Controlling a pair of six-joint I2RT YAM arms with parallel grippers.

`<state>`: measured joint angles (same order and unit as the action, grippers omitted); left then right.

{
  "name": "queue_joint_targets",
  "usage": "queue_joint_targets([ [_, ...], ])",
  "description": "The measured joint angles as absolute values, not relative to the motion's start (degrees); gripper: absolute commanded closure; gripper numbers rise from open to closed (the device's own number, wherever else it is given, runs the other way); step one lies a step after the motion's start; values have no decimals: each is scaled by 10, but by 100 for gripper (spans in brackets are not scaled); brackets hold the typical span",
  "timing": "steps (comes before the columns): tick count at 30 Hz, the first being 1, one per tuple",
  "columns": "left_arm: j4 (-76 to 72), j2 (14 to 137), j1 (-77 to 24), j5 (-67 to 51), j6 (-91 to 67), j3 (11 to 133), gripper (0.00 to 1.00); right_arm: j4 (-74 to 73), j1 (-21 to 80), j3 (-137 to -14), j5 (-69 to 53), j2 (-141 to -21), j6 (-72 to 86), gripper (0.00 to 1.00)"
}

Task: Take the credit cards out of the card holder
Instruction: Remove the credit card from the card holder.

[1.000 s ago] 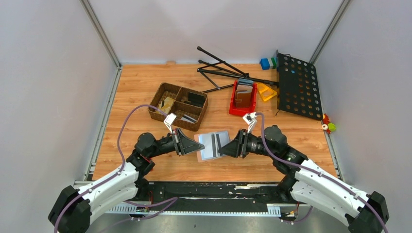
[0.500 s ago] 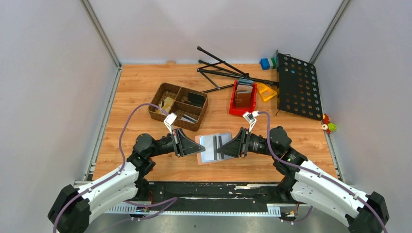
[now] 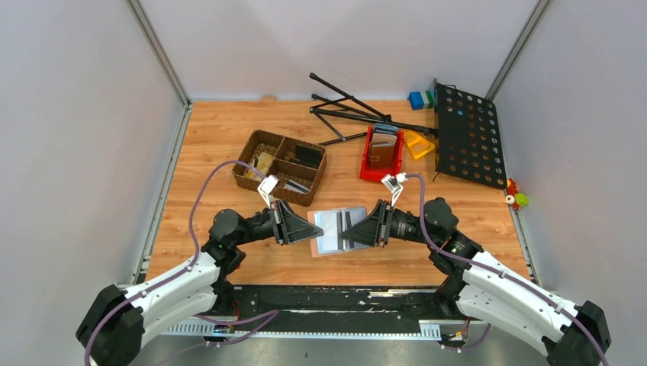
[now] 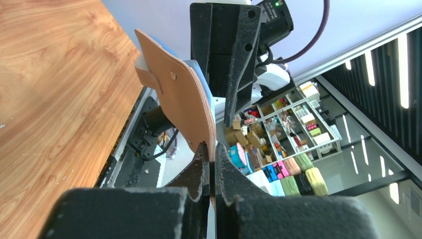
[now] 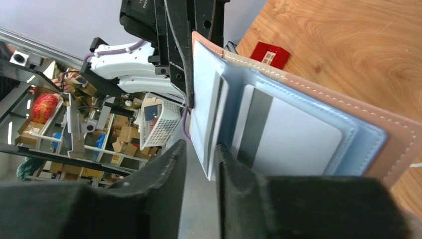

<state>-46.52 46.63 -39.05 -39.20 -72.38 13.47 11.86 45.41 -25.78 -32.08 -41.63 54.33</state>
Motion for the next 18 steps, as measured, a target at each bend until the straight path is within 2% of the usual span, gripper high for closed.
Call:
queue_joint_targets([
  [3,-477,467,-390,-392,-729,135,100,140,453,-255,-325,-418,555,85],
  [14,-482,469,-396,-389,-731,135,100,255,453,-217,-348,-433,602,83],
  [16,-482,469,-398,-387,-730,135,100,264,453,-216,-352,-438,605,86],
  [18,-482,469,-398,-387,-730,135,100,273,454,-214,-353,-440,606,95],
])
